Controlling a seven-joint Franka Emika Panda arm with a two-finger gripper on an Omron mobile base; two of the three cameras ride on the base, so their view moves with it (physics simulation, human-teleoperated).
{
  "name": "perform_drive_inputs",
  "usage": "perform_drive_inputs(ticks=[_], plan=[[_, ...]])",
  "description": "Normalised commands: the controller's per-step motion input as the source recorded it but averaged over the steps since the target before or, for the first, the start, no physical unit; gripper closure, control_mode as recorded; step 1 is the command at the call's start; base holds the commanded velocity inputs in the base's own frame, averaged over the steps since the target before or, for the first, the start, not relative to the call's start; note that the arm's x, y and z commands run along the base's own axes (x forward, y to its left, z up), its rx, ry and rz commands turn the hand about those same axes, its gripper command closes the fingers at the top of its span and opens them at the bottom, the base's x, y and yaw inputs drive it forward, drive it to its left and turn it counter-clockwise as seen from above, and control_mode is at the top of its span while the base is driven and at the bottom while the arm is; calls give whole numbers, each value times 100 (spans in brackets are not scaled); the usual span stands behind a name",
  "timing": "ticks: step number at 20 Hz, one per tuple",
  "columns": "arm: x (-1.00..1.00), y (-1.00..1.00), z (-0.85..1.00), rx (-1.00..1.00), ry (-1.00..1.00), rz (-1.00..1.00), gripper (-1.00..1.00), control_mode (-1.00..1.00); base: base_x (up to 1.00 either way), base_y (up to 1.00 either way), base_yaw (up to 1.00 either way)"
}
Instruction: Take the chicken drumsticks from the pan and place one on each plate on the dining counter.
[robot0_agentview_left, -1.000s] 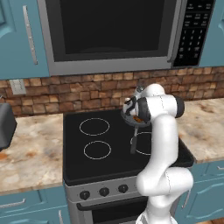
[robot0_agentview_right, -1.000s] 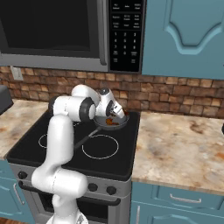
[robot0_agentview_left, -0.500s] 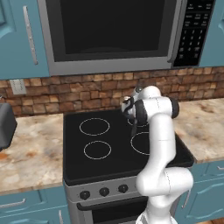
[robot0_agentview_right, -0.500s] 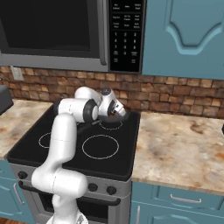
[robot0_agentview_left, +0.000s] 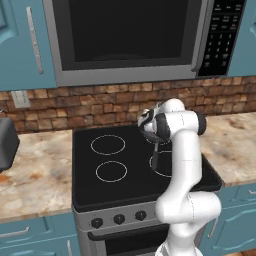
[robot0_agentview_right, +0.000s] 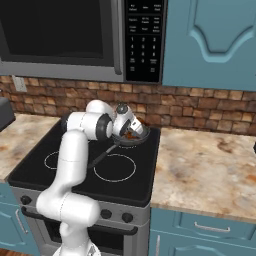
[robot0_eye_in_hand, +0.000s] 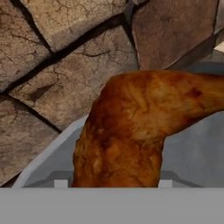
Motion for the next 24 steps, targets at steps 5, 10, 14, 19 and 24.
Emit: perform_drive_inputs(ticks=[5, 10, 14, 19, 24], plan=[[-50, -23, 67, 12, -5, 0, 100, -100, 0, 0, 0], [-67, -20, 100, 7, 0, 0, 100, -100, 0, 0, 0], [-99, -13, 84, 5, 21, 0, 100, -100, 0, 0, 0], [-100, -14, 72, 2, 25, 0, 100, -100, 0, 0, 0], [-100, -13, 100, 1, 8, 3, 100, -100, 0, 0, 0]])
